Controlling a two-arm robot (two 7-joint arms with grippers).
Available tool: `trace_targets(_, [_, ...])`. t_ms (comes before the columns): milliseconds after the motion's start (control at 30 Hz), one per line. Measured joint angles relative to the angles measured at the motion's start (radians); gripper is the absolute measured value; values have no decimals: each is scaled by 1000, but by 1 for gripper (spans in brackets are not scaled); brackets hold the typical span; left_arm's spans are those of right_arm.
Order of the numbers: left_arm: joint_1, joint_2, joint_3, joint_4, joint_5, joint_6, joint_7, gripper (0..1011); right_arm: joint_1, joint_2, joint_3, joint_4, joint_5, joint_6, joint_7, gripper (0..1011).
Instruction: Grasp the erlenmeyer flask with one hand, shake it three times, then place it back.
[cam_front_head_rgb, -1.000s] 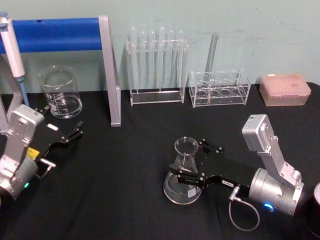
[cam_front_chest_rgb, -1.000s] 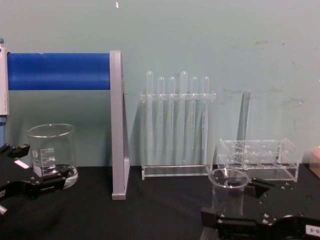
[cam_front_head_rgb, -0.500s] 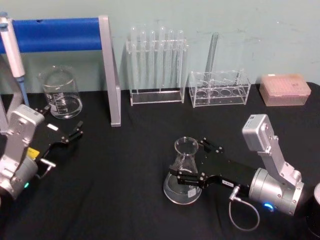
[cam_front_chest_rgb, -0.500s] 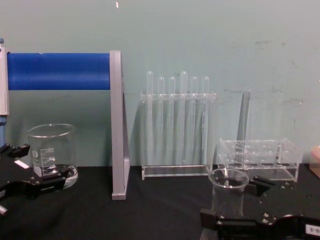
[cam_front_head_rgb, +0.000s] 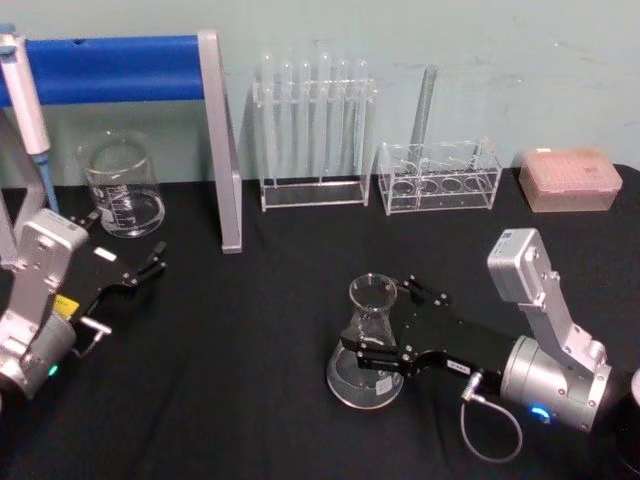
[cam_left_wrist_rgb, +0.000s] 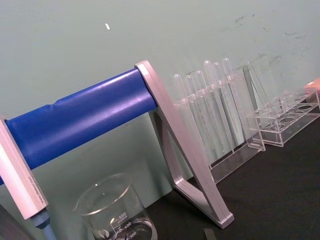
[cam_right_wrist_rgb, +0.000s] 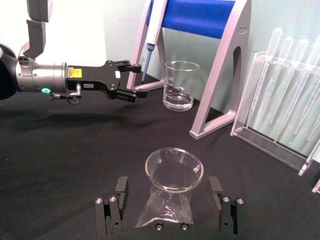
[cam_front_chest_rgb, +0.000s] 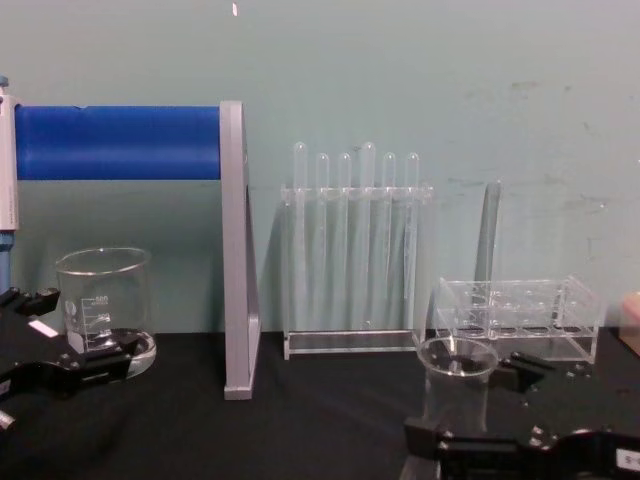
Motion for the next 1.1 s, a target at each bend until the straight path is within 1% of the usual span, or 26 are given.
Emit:
trace_targets(267, [0,0,0,0,0,0,0,1001,-24,26,17,-16,10,-7,2,1002])
trace_targets(333, [0,0,0,0,0,0,0,1001,-37,40,30,-24,16,-13,2,1003])
trace_targets(500, [0,0,0,0,0,0,0,1001,-60,62,47,-38,23,-21,3,1002])
trace_targets(567, [0,0,0,0,0,0,0,1001,-84,82,67,-52,31,-27,1,1003])
trace_targets(667, [0,0,0,0,0,0,0,1001,-104,96,87,-65,38,-28,-9,1002])
trace_targets(700, [0,0,0,0,0,0,0,1001,-119,103,104,-72,44,-29,-19,1002])
trace_targets(800, [0,0,0,0,0,0,0,1001,-140,110,129,-81,53,-29,-35,1003])
trace_targets(833, [0,0,0,0,0,0,0,1001,-153,113,147,-85,60,-27,-51,1003])
trace_targets(900, [0,0,0,0,0,0,0,1001,-169,109,173,-88,65,-22,-81,1003])
trace_targets(967, [0,0,0,0,0,0,0,1001,-177,100,190,-89,65,-20,-107,1002])
trace_targets(1033, [0,0,0,0,0,0,0,1001,-181,85,206,-89,61,-17,-143,1003])
trace_targets(1067, [0,0,0,0,0,0,0,1001,-183,66,220,-87,53,-15,-177,1002])
trace_targets(1100, [0,0,0,0,0,0,0,1001,-183,57,225,-85,46,-13,-195,1003])
